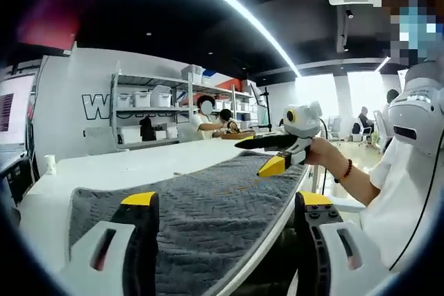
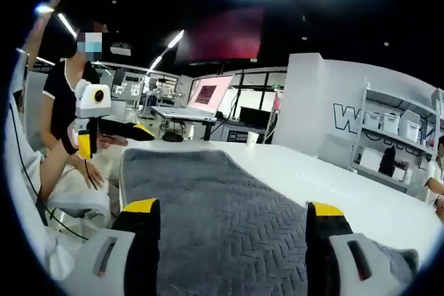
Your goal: Open the folded towel by lifting each exposed corner and separating the folded layers until the towel lies flat within the target outline without major curled edges
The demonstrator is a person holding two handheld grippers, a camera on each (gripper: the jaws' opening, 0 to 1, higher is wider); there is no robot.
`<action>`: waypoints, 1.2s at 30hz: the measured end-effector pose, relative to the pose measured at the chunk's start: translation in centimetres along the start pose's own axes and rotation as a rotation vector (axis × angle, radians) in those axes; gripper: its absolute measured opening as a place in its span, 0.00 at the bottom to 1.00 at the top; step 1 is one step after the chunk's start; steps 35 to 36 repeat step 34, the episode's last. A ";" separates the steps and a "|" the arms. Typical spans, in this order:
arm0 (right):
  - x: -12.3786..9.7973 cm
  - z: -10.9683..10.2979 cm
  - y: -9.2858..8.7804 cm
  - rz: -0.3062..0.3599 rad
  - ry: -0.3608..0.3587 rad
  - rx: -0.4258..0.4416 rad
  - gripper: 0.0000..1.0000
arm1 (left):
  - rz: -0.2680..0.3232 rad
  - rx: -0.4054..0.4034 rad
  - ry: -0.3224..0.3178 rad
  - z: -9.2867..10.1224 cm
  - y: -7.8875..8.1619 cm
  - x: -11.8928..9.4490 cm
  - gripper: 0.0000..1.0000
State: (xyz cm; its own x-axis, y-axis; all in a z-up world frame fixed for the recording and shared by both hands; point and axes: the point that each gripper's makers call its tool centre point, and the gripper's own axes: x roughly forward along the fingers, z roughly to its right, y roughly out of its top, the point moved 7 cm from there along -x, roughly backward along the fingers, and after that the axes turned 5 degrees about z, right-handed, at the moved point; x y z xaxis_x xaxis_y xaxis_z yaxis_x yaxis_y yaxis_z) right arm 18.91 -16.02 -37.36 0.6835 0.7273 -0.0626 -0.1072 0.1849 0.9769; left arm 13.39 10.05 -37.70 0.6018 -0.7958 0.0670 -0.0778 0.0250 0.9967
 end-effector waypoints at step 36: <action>-5.4 0.5 -2.5 0.016 -0.084 0.047 0.83 | -0.023 -0.004 0.002 -0.2 -1.2 0.2 0.82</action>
